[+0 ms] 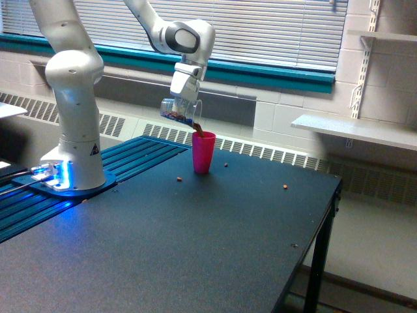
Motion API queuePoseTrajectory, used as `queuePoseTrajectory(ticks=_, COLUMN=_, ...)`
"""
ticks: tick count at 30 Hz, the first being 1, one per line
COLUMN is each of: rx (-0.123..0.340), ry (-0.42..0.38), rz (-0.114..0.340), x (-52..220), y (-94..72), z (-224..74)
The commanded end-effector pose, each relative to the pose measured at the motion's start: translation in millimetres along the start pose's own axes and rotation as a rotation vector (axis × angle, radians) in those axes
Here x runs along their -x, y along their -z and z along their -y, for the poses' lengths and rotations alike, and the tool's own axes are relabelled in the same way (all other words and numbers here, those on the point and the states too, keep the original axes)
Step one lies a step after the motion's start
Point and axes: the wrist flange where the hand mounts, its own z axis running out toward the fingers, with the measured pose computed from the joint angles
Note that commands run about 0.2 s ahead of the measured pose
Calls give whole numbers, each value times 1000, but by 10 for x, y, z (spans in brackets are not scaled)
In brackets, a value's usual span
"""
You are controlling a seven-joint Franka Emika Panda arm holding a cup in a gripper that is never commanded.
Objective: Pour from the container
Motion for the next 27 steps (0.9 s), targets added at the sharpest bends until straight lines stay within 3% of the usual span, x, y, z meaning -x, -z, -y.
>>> queuePoseTrajectory(ticks=1, rx=5, ry=21, rz=10, x=-34, y=35, z=8)
queuePoseTrajectory(ticks=27, rx=39, ry=55, rz=41, x=-35, y=27, z=22)
